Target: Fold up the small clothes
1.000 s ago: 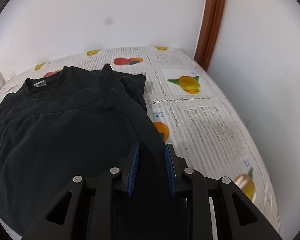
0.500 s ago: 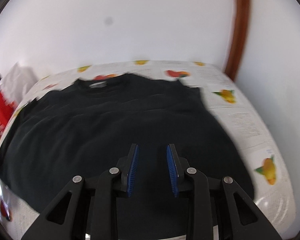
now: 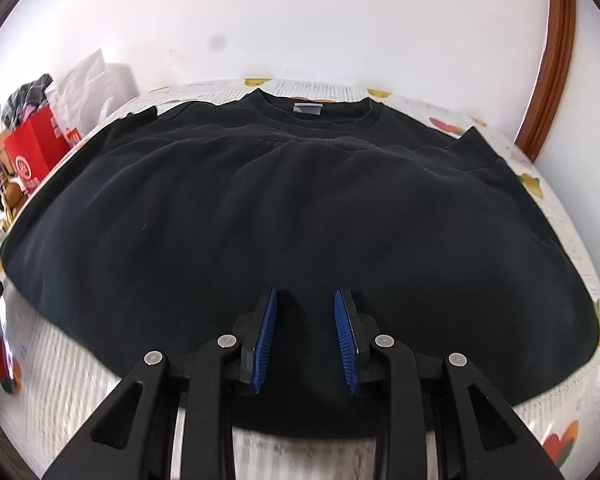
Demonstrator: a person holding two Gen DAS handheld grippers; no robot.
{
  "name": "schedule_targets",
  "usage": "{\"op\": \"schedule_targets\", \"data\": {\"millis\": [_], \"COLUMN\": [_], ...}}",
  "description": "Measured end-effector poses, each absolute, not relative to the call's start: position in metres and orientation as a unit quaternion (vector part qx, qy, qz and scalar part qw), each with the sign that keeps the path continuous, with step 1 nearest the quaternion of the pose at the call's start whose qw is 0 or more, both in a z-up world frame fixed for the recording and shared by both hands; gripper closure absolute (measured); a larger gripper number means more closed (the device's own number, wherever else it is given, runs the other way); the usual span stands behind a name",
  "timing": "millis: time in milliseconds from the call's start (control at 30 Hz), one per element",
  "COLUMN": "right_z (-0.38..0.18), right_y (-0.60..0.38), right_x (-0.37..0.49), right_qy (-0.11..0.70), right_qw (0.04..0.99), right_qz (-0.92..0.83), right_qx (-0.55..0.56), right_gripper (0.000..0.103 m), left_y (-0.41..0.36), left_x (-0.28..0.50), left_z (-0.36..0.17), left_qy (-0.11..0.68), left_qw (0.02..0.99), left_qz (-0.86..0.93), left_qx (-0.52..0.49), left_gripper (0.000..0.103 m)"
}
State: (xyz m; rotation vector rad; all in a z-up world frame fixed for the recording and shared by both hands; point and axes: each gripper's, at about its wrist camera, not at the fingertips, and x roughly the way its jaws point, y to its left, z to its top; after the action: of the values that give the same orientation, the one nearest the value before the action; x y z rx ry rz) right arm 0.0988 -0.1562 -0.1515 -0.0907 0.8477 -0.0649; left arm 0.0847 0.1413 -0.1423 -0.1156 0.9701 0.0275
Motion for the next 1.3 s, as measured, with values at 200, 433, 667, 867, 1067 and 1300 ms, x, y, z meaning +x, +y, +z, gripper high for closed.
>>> {"op": "schedule_targets", "data": {"millis": [200,433,667,867,1067,1300], "right_z": [-0.151,-0.124,-0.132,-0.15,-0.159,-0.169], "right_y": [-0.149,-0.11,-0.007,0.045,0.085,0.104], "right_x": [0.069,0.072,0.095,0.102,0.089,0.108], "right_qy": [0.422,0.392,0.366,0.381,0.374,0.373], "right_qw": [0.903,0.917,0.911,0.893,0.877,0.881], "right_qz": [-0.019,0.004,0.094,0.149,0.2,0.18], "right_qx": [-0.079,-0.073,-0.167,-0.189,-0.228,-0.229], "right_gripper": [0.071,0.063,0.052,0.052,0.052,0.052], "left_y": [0.145,0.15,0.17,0.189,0.201,0.203], "left_x": [0.078,0.067,0.056,0.049,0.049,0.049], "left_z": [-0.149,-0.148,-0.145,-0.147,-0.148,-0.149], "left_qy": [0.468,0.463,0.457,0.457,0.455,0.454], "left_qw": [0.881,0.884,0.886,0.884,0.883,0.884], "left_qz": [0.014,0.011,0.01,0.013,0.0,-0.007], "left_qx": [-0.067,-0.062,-0.077,-0.102,-0.113,-0.11], "left_gripper": [0.06,0.051,0.046,0.042,0.042,0.042]}}
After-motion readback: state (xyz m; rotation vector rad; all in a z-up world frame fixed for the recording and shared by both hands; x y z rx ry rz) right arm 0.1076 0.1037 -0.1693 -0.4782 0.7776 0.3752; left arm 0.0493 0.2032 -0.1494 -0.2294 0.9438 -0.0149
